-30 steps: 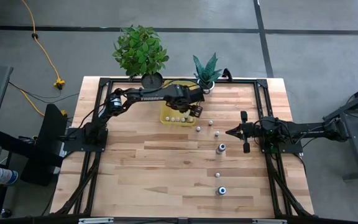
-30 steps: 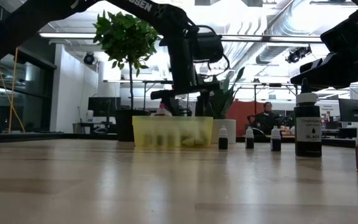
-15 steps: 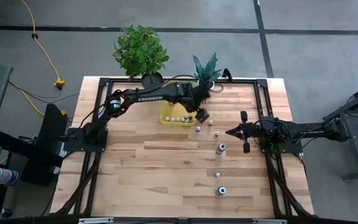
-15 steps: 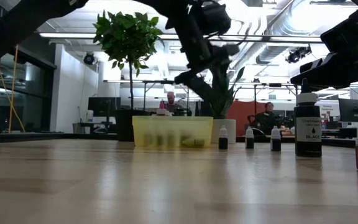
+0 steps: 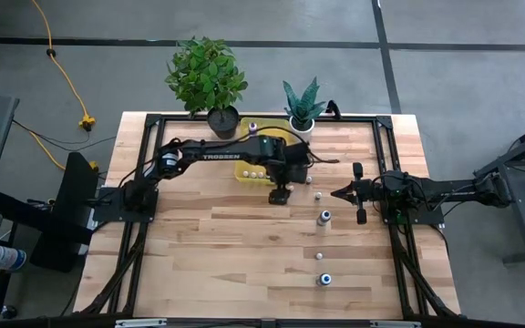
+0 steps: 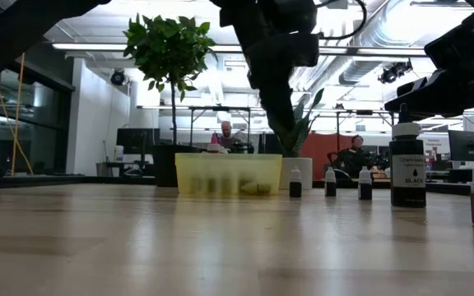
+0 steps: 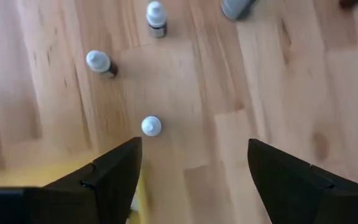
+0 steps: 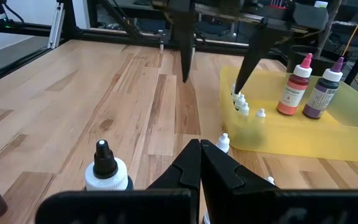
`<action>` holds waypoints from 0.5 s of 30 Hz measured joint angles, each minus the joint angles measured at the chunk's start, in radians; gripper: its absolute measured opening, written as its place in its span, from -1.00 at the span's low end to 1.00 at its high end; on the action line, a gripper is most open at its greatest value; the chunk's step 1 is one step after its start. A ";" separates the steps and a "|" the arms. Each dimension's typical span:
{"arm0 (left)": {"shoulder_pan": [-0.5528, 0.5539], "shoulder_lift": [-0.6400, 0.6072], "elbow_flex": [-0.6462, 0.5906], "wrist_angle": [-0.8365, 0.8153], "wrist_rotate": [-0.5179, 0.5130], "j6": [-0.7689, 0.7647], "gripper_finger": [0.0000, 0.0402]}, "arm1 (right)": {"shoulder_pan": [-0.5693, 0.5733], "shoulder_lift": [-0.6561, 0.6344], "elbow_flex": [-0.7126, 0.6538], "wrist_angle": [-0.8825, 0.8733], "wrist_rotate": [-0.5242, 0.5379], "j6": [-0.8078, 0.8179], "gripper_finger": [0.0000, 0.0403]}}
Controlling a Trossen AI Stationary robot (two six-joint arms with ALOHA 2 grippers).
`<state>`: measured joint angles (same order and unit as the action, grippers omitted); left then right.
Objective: Pick & Place food coloring
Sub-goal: Put the small purple food coloring bottle into the yellow bin
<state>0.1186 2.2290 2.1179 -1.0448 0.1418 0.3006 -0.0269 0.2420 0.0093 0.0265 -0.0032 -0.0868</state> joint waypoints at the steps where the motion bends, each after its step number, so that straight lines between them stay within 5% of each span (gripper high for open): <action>1: -0.004 0.006 0.001 0.000 -0.009 0.044 0.41 | 0.000 0.000 0.000 0.000 0.000 0.000 -1.00; 15: -0.014 0.051 0.000 0.015 -0.092 0.265 0.41 | 0.000 0.000 0.000 0.000 0.000 0.000 -1.00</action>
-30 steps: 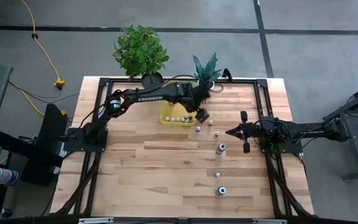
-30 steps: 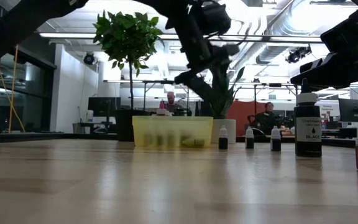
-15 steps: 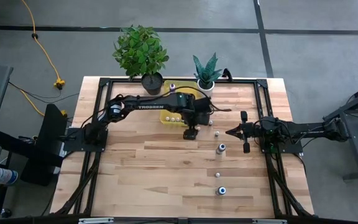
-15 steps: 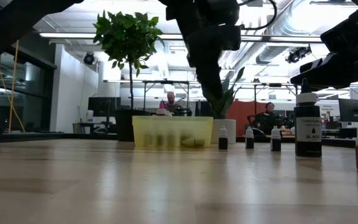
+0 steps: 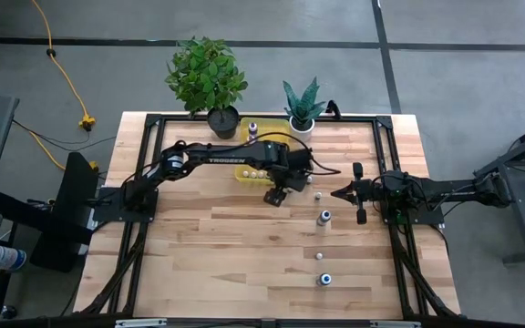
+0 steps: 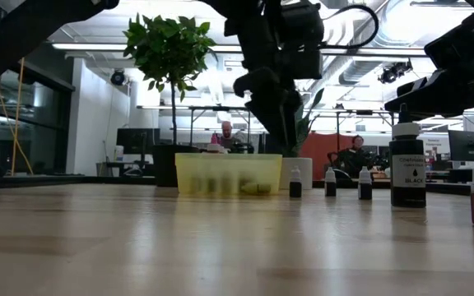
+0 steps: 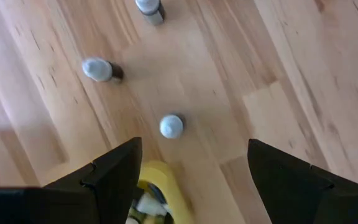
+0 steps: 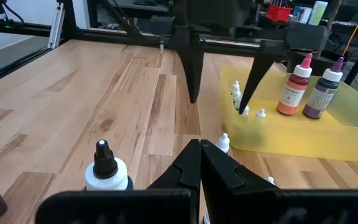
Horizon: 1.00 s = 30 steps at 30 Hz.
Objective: Pick & Place food coloring
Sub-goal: Put the small purple food coloring bottle into the yellow bin
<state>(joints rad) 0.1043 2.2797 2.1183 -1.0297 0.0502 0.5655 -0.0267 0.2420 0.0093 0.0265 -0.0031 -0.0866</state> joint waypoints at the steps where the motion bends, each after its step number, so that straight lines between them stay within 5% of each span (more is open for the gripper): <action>1: 0.000 0.009 0.002 0.010 0.000 0.008 0.41 | 0.000 0.000 0.000 0.000 0.000 0.000 -1.00; 30: 0.033 0.079 0.000 0.091 -0.006 0.006 0.41 | 0.000 0.000 0.000 0.000 0.000 0.000 -1.00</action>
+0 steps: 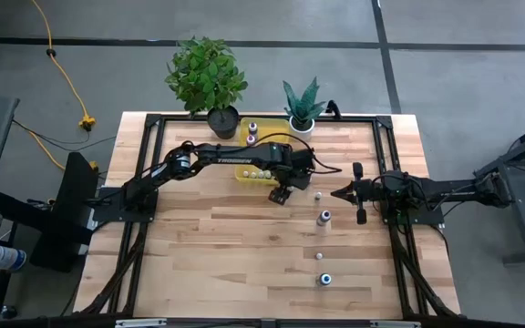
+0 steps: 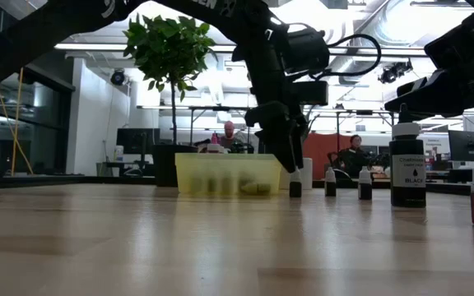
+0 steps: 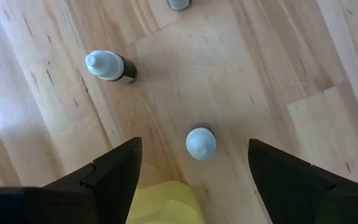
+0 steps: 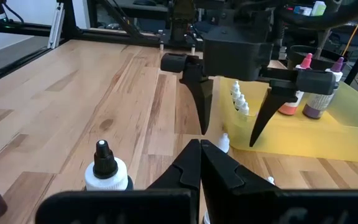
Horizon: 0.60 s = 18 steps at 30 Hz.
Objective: Pick & Place food coloring
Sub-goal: Put the small purple food coloring bottle into the yellow bin
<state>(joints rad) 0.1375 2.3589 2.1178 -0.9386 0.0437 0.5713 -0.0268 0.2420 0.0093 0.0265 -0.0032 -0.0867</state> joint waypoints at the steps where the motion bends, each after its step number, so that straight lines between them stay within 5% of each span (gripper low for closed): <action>1: 0.000 0.000 0.000 0.000 0.000 0.000 0.41 | 0.000 0.000 0.000 0.000 0.000 0.000 -1.00; 18: 0.000 0.036 -0.001 0.024 -0.028 0.000 0.00 | 0.000 0.000 0.000 0.000 0.000 0.000 -1.00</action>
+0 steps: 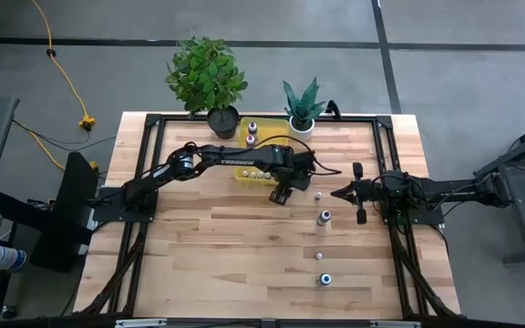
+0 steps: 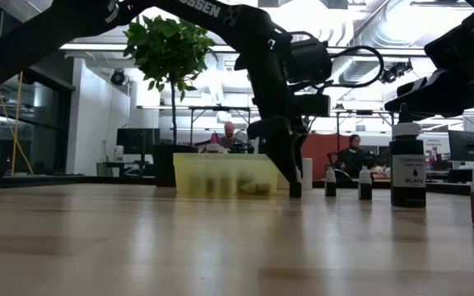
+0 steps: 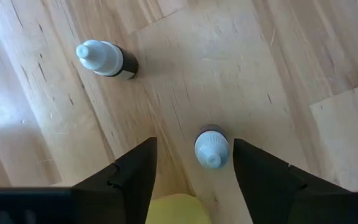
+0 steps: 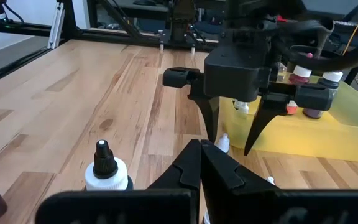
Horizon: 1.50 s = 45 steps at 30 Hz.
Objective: Pick & Place food coloring
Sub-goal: Put the small purple food coloring bottle into the yellow bin
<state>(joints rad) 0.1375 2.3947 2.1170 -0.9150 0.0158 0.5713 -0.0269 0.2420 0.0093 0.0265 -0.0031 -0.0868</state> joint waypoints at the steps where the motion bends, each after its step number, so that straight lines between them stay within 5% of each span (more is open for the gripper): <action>1: 0.000 0.000 0.000 0.000 0.001 0.000 -0.02 | 0.000 0.000 0.000 0.000 0.000 0.000 -1.00; 28: -0.001 -0.001 0.001 -0.008 0.073 -0.179 -0.74 | 0.000 0.000 0.000 0.000 0.000 0.000 -1.00; 37: 0.000 -0.002 0.100 -0.033 0.069 -0.377 -0.75 | 0.000 0.000 0.000 0.000 0.000 0.000 -1.00; 45: 0.003 -0.010 0.238 -0.122 -0.041 -0.748 -0.75 | 0.000 0.000 0.000 0.000 0.000 0.000 -1.00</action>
<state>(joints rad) 0.1400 2.3844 2.3550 -1.0374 -0.0250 -0.1762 -0.0269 0.2417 0.0093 0.0265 -0.0029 -0.0866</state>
